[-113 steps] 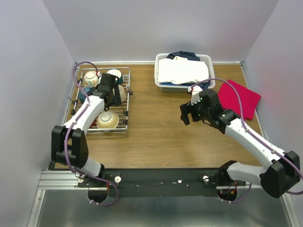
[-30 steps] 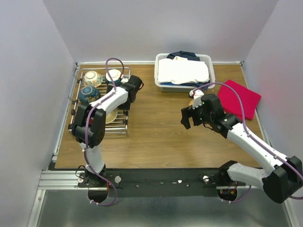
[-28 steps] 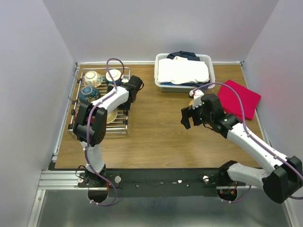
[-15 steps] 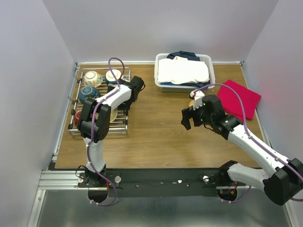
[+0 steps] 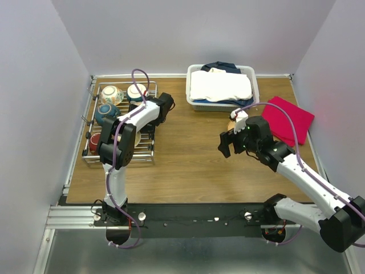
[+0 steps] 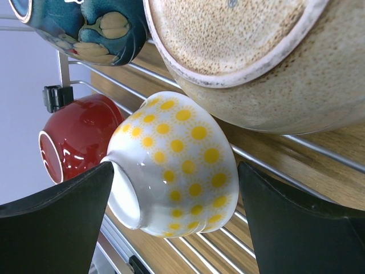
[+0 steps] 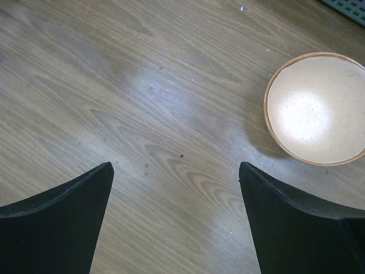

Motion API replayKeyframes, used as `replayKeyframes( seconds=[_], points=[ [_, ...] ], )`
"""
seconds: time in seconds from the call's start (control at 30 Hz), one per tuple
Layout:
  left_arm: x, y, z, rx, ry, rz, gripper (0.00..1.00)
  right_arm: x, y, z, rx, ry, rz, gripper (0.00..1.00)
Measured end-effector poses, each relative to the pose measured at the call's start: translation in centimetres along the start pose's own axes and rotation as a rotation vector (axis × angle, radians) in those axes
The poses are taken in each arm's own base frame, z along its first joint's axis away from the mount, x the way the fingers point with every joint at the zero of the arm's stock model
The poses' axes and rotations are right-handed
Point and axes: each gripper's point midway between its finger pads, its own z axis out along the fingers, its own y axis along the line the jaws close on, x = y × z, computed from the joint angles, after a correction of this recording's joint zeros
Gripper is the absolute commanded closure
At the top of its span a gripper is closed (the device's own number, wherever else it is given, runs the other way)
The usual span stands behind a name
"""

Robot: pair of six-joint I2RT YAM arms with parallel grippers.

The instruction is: Unload the bowls from the dish rack

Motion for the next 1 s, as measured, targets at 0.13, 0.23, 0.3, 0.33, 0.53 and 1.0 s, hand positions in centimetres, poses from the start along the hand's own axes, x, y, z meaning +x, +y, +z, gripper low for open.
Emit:
replayKeyframes(
  seconds=[0.13, 0.23, 0.3, 0.33, 0.53, 1.0],
  points=[
    [0.1, -0.1, 0.0, 0.000, 0.002, -0.012, 0.15, -0.3, 0.1, -0.1, -0.004, -0.015, -0.002, 0.01],
    [0.1, -0.1, 0.0, -0.001, 0.002, -0.015, 0.23, -0.4, 0.2, -0.1, -0.009, -0.025, -0.003, 0.02],
    [0.2, -0.2, -0.2, -0.001, 0.000, -0.014, 0.29, -0.5, 0.2, -0.1, -0.012, -0.026, -0.003, 0.01],
    [0.2, -0.2, -0.2, -0.003, -0.002, -0.012, 0.30, -0.5, 0.2, -0.1, -0.013, -0.028, -0.003, 0.02],
    [0.1, 0.2, -1.0, 0.021, -0.002, -0.026, 0.40, -0.5, 0.3, -0.1, -0.014, -0.029, -0.003, 0.01],
    [-0.2, 1.1, -4.3, 0.163, -0.012, -0.098, 0.48, -0.5, 1.1, -0.1, -0.062, -0.027, -0.003, 0.02]
  ],
)
